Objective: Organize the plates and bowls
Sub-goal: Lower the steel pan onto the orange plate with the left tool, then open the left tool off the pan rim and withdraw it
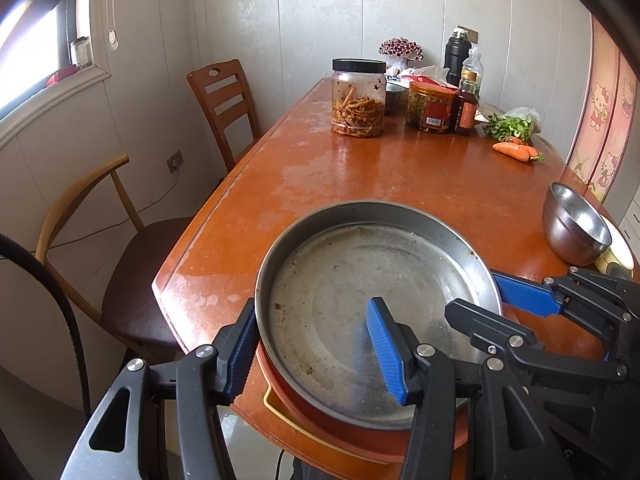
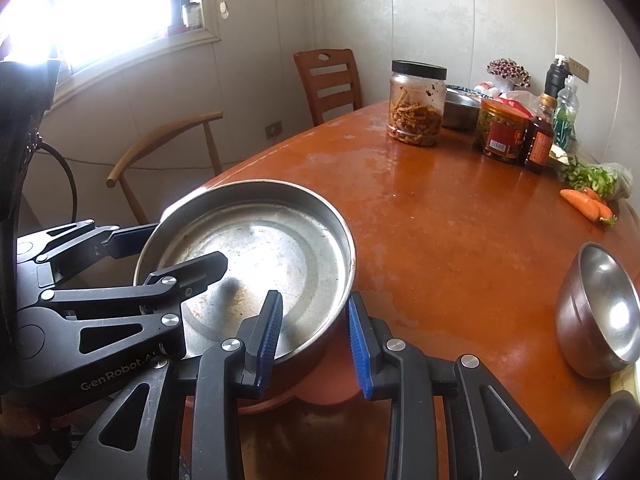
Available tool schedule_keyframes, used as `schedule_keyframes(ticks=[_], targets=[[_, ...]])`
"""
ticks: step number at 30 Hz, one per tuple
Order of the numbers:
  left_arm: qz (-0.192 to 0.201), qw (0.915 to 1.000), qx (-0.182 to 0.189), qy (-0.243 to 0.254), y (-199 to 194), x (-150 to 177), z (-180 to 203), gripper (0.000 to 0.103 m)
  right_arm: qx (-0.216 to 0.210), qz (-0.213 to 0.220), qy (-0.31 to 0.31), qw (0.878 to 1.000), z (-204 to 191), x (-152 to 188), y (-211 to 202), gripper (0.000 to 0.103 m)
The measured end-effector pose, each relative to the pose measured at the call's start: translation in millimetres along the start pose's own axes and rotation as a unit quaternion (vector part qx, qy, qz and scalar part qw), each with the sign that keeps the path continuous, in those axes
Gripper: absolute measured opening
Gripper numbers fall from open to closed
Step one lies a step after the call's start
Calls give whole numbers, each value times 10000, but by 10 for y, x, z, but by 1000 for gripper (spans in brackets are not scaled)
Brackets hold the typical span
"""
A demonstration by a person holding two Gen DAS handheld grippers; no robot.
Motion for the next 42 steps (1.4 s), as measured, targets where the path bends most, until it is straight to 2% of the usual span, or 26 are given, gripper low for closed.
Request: schedule_keyframes(ticks=[13, 28, 39, 42], targets=[[-28, 9997, -209, 109, -21, 54, 11, 54, 122, 69, -164, 9998, -75, 40, -37, 35], [-63, 9999, 72, -78, -104, 65, -45, 54, 62, 46, -101, 9999, -77, 42, -74, 38], [61, 9999, 28, -113, -269, 44, -42, 58, 47, 131, -55, 9999, -76, 24, -195, 40], [91, 9999, 1, -129, -310, 40, -38, 60, 40, 179, -14, 9998, -65, 10, -247, 45]])
Point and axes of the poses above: each gripper's, at about its wrist camera, not at the fingertips, and y roughly the way its jaws point, z to its right, x to its underside, the point moved 3 cm from there along y, roughly the way its jaws point
